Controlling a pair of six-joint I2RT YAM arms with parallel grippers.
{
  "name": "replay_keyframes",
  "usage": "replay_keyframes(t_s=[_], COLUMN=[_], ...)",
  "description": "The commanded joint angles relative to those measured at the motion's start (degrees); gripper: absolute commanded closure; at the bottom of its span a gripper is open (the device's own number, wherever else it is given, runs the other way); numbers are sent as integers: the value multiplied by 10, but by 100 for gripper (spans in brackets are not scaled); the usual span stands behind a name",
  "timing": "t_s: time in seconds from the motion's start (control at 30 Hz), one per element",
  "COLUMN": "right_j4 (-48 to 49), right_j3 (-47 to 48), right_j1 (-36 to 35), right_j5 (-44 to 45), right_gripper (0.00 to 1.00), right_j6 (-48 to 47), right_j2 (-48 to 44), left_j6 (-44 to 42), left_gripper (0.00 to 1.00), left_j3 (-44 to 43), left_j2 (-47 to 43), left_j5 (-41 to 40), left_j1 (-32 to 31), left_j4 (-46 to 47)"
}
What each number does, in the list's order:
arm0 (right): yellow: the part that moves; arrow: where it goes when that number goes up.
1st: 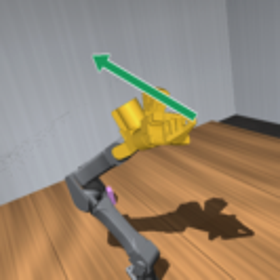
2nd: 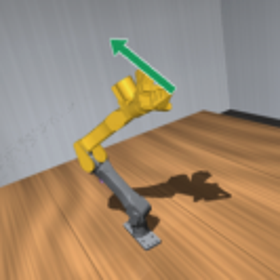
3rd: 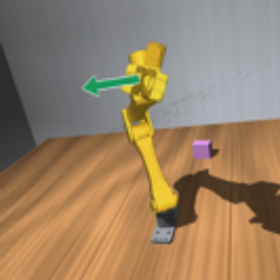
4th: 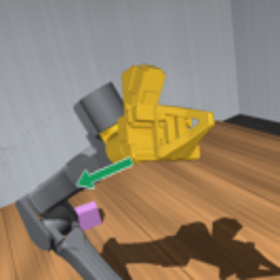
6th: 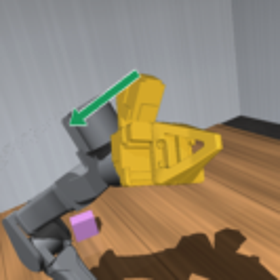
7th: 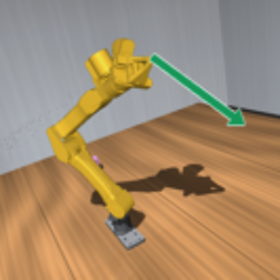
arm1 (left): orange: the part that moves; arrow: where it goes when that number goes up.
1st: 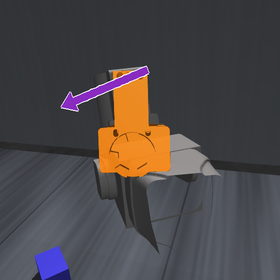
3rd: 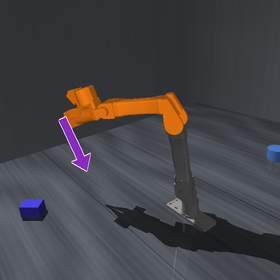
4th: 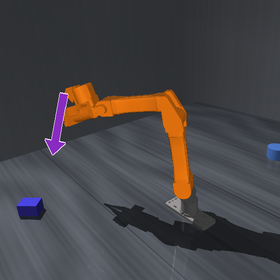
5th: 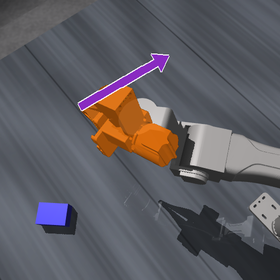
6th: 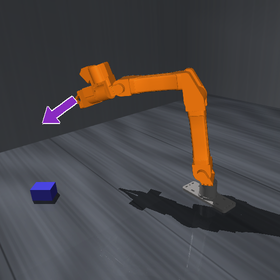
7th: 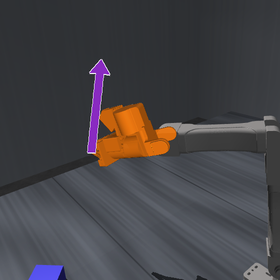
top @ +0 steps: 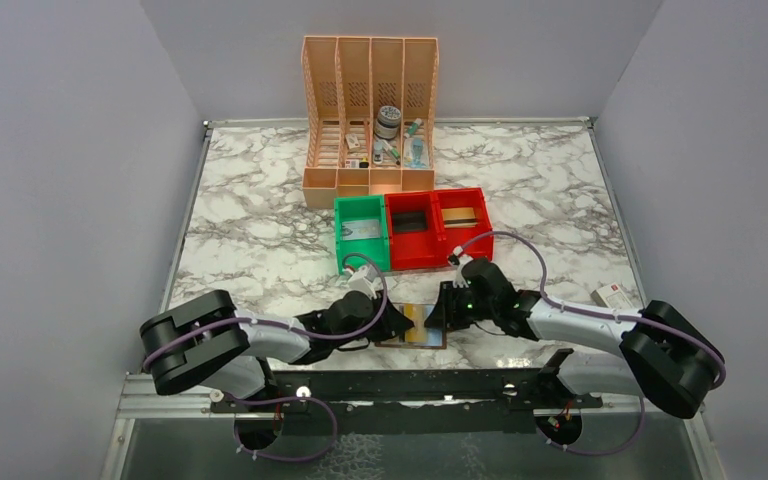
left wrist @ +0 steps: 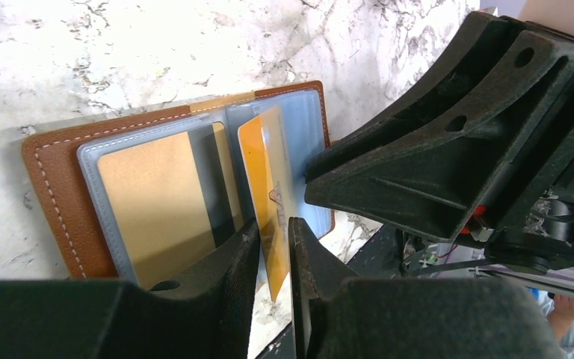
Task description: Take the credit cards out of the card holder
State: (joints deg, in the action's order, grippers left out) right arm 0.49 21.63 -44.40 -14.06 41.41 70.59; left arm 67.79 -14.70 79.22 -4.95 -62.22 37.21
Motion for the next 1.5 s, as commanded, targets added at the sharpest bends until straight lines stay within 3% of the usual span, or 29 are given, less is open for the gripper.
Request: replay_keyframes(t_s=[0.0, 0.2, 0.5, 0.73, 1.07, 1.27, 1.47], right_j4=[-9, 4, -33, -58, 35, -18, -15], right_j3=[-31, -37, -13, 28, 23, 47, 40], right_j1=[2, 2, 2, 2, 2, 2, 2], right_j5=[44, 42, 82, 66, -111, -39, -14], right_gripper=[77, 77, 77, 75, 67, 66, 56], right_j6=[16, 22, -15, -48, -44, -46, -42], right_j2=[8, 15, -3, -37, -52, -4, -31], left_j6=[-9, -9, 7, -4, -21, -27, -48], left_gripper=[76, 78, 100, 100, 100, 100, 100], left_j3=[-19, -26, -3, 10, 3, -2, -16], left_j2=[9, 30, 10, -47, -112, -129, -175], left_j5=[21, 43, 10, -19, -48, -54, -77], left_j1=[0, 0, 0, 0, 1, 1, 3], left_j4=[20, 28, 28, -19, -100, -124, -203])
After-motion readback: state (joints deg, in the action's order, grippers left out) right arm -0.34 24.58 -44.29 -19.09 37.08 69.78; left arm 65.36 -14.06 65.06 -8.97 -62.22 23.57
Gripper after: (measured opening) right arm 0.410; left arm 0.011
